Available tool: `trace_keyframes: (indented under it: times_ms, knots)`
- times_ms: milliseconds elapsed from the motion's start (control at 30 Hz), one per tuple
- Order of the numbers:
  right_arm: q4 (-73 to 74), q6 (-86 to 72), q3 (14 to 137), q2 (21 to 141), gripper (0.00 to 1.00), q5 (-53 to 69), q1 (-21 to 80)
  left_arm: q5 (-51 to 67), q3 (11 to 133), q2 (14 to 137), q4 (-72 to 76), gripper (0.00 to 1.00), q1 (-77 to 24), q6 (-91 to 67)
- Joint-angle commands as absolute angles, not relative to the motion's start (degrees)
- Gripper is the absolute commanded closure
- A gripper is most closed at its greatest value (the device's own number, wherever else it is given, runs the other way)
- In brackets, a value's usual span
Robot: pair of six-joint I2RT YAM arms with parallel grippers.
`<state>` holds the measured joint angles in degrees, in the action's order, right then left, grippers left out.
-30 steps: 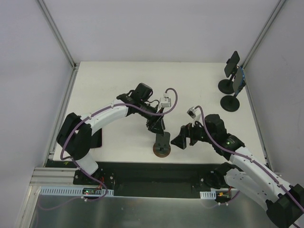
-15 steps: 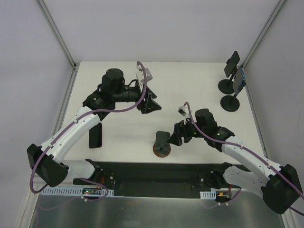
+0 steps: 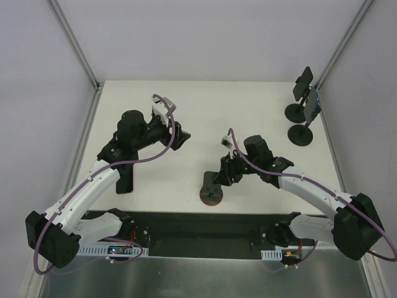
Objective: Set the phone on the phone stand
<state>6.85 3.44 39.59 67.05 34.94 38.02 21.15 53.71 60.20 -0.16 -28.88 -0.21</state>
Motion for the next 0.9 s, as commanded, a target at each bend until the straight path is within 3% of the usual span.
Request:
trace_keyframes:
  times_ms: [0,267,367,467,500,533,733,867]
  knots:
    - [4.6,5.8,42.0,68.7,0.53,37.0,38.4,18.5,54.1,58.3,4.6,0.28,-29.1,1.2]
    - [1.3,4.3,42.2,70.5,0.55,37.6,38.8,21.0,54.8,61.1,4.5,0.29,-27.6,0.2]
    - [0.8,4.6,41.8,70.5,0.68,36.9,38.8,22.1,54.8,61.1,4.9,0.29,-26.1,0.1]
    - [0.3,3.8,41.0,69.6,0.87,35.4,38.8,22.1,54.6,61.1,5.2,0.29,-24.9,0.2]
    - [0.3,3.6,40.8,69.3,0.98,35.0,38.8,22.1,54.6,61.0,5.2,0.29,-24.6,0.1]
    - [0.3,3.5,40.6,68.5,0.99,34.5,38.8,22.2,54.6,61.1,5.3,0.29,-24.2,-1.6]
    - [1.8,1.9,36.3,57.2,0.99,15.5,38.1,23.8,54.7,61.4,5.9,0.29,-22.9,-3.3]
    - [7.0,0.2,33.0,45.5,0.99,-8.4,33.2,24.2,54.6,61.7,6.3,0.29,-22.7,-4.0]
